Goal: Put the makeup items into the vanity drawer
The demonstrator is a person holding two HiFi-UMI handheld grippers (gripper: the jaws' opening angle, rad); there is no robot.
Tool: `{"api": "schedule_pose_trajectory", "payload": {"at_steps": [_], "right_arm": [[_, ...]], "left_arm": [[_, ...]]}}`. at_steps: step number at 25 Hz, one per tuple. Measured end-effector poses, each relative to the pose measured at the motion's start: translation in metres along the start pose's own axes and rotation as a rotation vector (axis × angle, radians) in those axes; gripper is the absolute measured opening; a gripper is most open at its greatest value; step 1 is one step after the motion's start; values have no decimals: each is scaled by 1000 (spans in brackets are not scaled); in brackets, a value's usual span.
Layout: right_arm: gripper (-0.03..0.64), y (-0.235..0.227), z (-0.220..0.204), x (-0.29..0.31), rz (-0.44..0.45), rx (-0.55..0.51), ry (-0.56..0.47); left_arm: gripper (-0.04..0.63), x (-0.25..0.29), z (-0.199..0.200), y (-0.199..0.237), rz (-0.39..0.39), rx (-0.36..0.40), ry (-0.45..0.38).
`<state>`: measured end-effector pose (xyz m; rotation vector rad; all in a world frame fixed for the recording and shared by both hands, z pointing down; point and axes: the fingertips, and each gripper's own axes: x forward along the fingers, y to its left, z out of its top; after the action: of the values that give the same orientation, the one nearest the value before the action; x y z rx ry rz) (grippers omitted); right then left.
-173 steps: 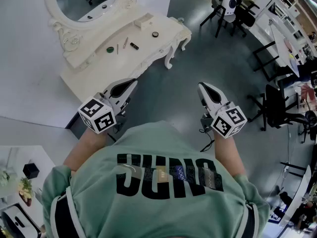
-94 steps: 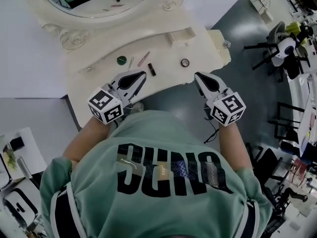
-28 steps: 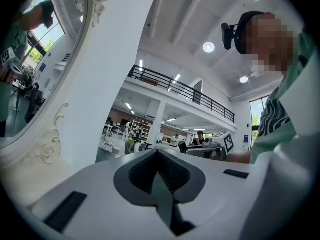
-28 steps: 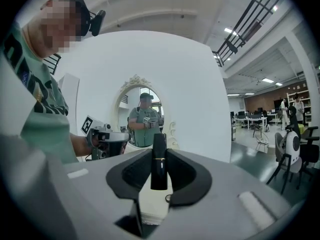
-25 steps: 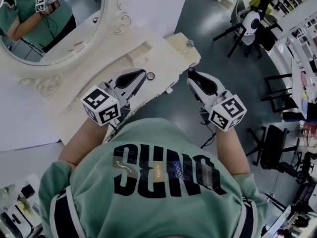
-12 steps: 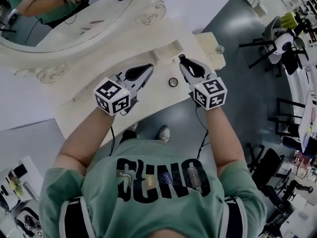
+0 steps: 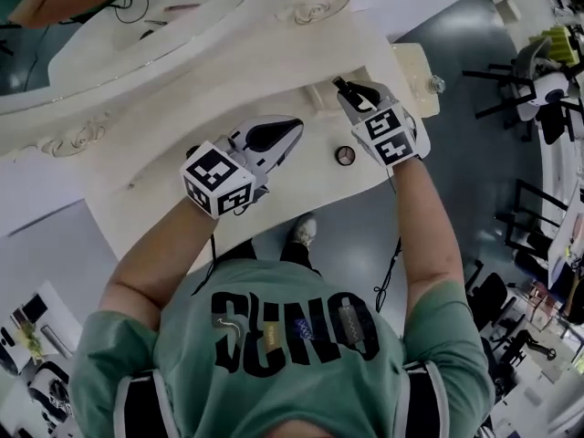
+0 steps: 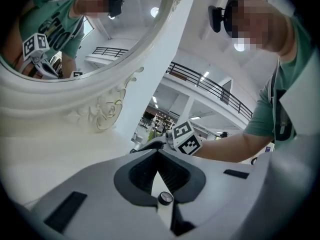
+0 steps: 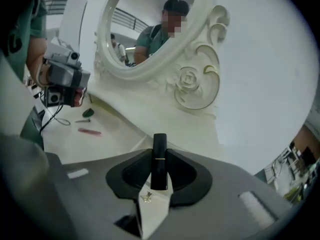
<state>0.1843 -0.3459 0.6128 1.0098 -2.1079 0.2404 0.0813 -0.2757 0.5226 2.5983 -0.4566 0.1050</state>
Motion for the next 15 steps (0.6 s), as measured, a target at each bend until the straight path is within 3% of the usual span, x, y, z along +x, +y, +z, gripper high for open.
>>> {"api": "schedule_pose_trajectory", "payload": {"at_steps": [6,15], "right_arm": [[103,6,-20,25,104,-195,191],[114,2,-29,41,147,-198,255]], "left_arm": [[5,-6,1,8,-9,-10,-4],[5,-13,4,14,5,-17,-10]]}}
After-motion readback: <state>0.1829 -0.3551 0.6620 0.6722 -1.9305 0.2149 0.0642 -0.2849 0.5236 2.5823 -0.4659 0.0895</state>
